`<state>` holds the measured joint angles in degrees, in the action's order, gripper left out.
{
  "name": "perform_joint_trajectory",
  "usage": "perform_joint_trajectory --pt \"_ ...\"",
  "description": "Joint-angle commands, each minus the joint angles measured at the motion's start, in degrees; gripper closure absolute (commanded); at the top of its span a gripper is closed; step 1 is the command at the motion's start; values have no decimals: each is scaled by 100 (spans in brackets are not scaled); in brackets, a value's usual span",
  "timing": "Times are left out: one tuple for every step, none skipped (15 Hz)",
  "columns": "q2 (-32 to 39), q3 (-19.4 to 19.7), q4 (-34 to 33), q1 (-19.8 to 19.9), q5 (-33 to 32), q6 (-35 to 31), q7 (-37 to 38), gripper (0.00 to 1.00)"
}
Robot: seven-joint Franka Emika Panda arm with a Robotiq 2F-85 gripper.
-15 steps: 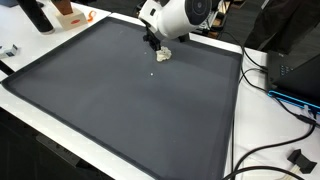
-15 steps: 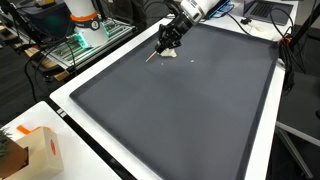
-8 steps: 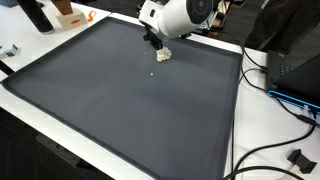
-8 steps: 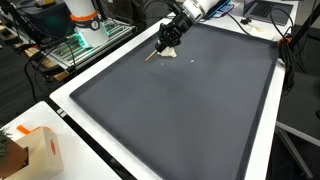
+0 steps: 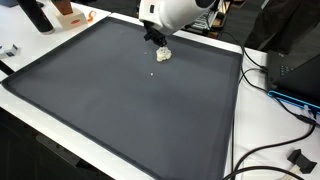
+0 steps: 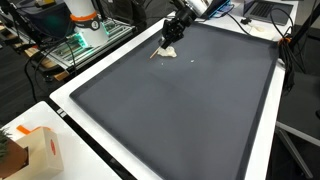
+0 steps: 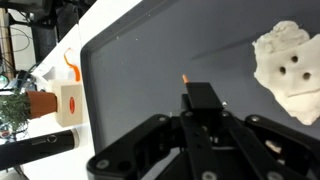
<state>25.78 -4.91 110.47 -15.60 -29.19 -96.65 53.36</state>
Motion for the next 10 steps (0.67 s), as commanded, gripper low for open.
perform_joint_trajectory --pt "-478 -90 384 142 274 -441 -808 97" --pt "-584 -97 444 161 340 -536 -1035 97" --pt "-673 -96 486 173 411 -603 -1235 97" --pt "-782 -99 536 188 476 -671 -1450 97" --pt "-891 -100 586 204 549 -730 -1664 97" --pt "-986 -100 629 218 626 -785 -1861 97" --pt "-1083 -100 668 236 705 -833 -2065 97" --pt "-1175 -100 705 257 792 -878 -2270 97" --pt "-1283 -105 771 299 896 -999 -2527 97" --pt "-1375 -104 827 346 1021 -1128 -2789 97"
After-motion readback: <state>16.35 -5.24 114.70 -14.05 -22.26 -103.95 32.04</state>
